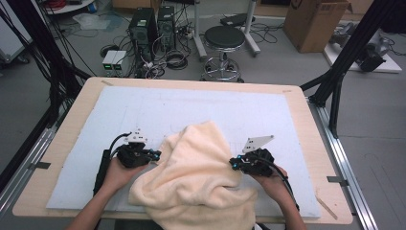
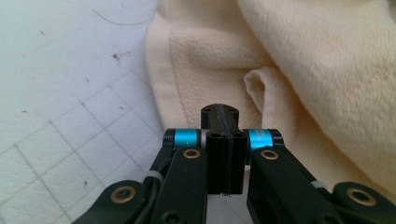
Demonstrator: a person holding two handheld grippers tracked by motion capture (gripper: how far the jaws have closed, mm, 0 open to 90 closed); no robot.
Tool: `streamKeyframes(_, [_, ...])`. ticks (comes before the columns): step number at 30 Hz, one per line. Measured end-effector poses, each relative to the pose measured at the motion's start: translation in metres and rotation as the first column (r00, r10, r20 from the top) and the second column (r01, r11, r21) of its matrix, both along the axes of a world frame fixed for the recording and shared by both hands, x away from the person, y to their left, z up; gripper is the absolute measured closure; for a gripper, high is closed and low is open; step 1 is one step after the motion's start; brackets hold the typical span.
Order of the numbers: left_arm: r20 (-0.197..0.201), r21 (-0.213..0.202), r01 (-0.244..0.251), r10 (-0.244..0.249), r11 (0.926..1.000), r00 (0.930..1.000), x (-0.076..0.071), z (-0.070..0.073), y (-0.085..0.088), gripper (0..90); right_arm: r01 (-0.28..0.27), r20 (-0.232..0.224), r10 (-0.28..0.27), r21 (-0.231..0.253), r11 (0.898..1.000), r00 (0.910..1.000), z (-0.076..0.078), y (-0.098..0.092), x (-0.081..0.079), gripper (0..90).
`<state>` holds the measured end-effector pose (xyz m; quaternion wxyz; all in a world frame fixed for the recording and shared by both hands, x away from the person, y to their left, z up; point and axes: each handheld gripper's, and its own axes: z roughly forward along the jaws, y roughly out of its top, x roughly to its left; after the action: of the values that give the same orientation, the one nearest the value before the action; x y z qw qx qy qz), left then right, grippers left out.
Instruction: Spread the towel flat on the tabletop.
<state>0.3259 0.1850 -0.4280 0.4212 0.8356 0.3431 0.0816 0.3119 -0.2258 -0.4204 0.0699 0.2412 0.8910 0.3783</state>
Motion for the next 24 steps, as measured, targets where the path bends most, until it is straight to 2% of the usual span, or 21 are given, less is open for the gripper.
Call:
streamKeyframes(2, [0.016, -0.047, -0.035, 0.035, 0.9983, 0.9992, 0.005, 0.003, -0.002, 80.7, 0.006, -0.021, -0.006, 0.013, 1.0, 0.9998, -0.002, -0.004, 0.003, 80.6])
streamKeyframes(3, [0.033, -0.056, -0.051, 0.053, 0.9971, 0.9981, 0.008, 0.004, -0.003, 75.8, 0.013, -0.019, -0.013, 0.026, 1.0, 0.9997, -0.002, -0.004, 0.004, 79.5])
streamKeyframes(5, [0.037, -0.052, -0.075, 0.077, 0.9959, 0.9964, 0.017, 0.004, -0.009, 68.1, 0.034, 0.006, -0.034, 0.028, 0.999, 0.9994, 0.001, -0.003, 0.007, 72.1])
streamKeyframes(6, [0.027, -0.049, -0.083, 0.084, 0.9954, 0.9961, 0.022, 0.004, -0.014, 63.5, 0.047, 0.009, -0.047, 0.038, 0.998, 0.9988, 0.003, -0.001, 0.01, 69.6])
streamKeyframes(9, [0.015, 0.029, -0.107, 0.107, 0.9938, 0.9942, 0.031, 0.0, -0.025, 52.9, 0.074, 0.024, -0.075, 0.062, 0.995, 0.9969, 0.006, 0.007, 0.02, 58.7])
streamKeyframes(11, [-0.029, 0.045, -0.101, 0.102, 0.9939, 0.9943, 0.034, -0.005, -0.029, 49.8, 0.083, 0.008, -0.084, 0.07, 0.994, 0.9964, 0.003, 0.01, 0.03, 56.1])
streamKeyframes(12, [-0.038, 0.072, -0.1, 0.103, 0.9924, 0.9939, 0.034, -0.007, -0.03, 49.6, 0.104, 0.013, -0.105, 0.069, 0.992, 0.9943, 0.001, 0.011, 0.033, 55.2])
streamKeyframes(14, [-0.017, 0.087, -0.11, 0.111, 0.9901, 0.9936, 0.032, -0.008, -0.03, 52.2, 0.132, -0.005, -0.132, 0.069, 0.989, 0.9913, -0.006, 0.012, 0.04, 55.2])
streamKeyframes(15, [-0.013, 0.099, -0.119, 0.121, 0.988, 0.9926, 0.032, -0.007, -0.03, 56.2, 0.142, -0.017, -0.141, 0.051, 0.989, 0.9898, -0.01, 0.013, 0.043, 55.2])
streamKeyframes(17, [0.007, 0.12, -0.121, 0.121, 0.9853, 0.9926, 0.031, -0.006, -0.03, 68.1, 0.146, -0.027, -0.146, 0.004, 0.989, 0.989, -0.017, 0.015, 0.047, 58.1])
streamKeyframes(18, [0.002, 0.112, -0.116, 0.117, 0.9869, 0.9932, 0.031, -0.006, -0.029, 73.7, 0.147, -0.028, -0.147, -0.008, 0.989, 0.9887, -0.018, 0.016, 0.047, 60.4])
streamKeyframes(19, [0.0, 0.11, -0.11, 0.111, 0.9878, 0.9938, 0.033, -0.006, -0.027, 81.5, 0.144, -0.022, -0.144, -0.008, 0.99, 0.9893, -0.018, 0.016, 0.047, 67.8])
streamKeyframes(20, [-0.004, 0.101, -0.114, 0.115, 0.9883, 0.9934, 0.034, -0.007, -0.026, 84.6, 0.12, -0.031, -0.12, -0.001, 0.993, 0.9923, -0.017, 0.016, 0.047, 75.5])
streamKeyframes(21, [-0.005, 0.091, -0.118, 0.119, 0.9888, 0.9929, 0.035, -0.007, -0.025, 85.9, 0.112, -0.04, -0.112, -0.002, 0.994, 0.9929, -0.017, 0.017, 0.046, 81.6])
streamKeyframes(22, [0.006, 0.093, -0.132, 0.133, 0.9868, 0.9912, 0.037, -0.006, -0.024, 86.5, 0.096, -0.042, -0.096, -0.001, 0.995, 0.9945, -0.017, 0.017, 0.046, 83.5])
streamKeyframes(24, [0.024, 0.077, -0.177, 0.175, 0.9812, 0.9842, 0.041, -0.005, -0.021, 86.7, 0.103, -0.044, -0.103, -0.015, 0.995, 0.9937, -0.015, 0.015, 0.044, 84.5])
